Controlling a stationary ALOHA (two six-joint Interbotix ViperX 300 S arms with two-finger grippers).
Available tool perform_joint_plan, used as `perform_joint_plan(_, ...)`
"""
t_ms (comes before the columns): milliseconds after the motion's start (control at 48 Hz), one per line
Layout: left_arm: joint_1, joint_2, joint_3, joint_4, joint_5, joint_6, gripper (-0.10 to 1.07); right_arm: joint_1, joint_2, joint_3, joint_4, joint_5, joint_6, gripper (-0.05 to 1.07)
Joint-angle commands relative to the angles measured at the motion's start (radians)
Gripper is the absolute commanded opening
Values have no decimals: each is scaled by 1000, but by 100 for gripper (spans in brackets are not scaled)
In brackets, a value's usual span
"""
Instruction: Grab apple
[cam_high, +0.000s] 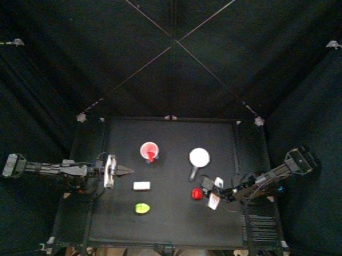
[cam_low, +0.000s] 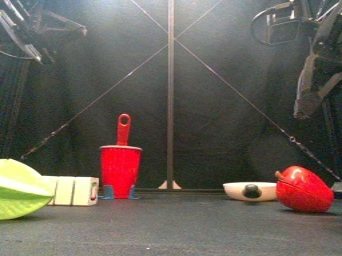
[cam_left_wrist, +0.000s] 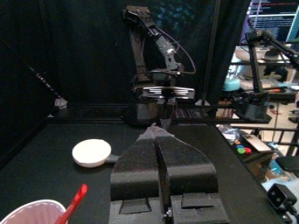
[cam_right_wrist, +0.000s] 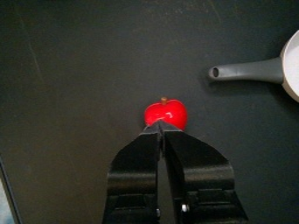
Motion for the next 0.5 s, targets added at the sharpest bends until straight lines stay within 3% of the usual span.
perform_joint_plan(0,8,6,-11,2,-9,2,-3,3,3,-5,-8,-14,3,45)
perform_joint_plan(479,20,6,6,-2,-18,-3,-3,-40,114,20,-12,-126,2,95)
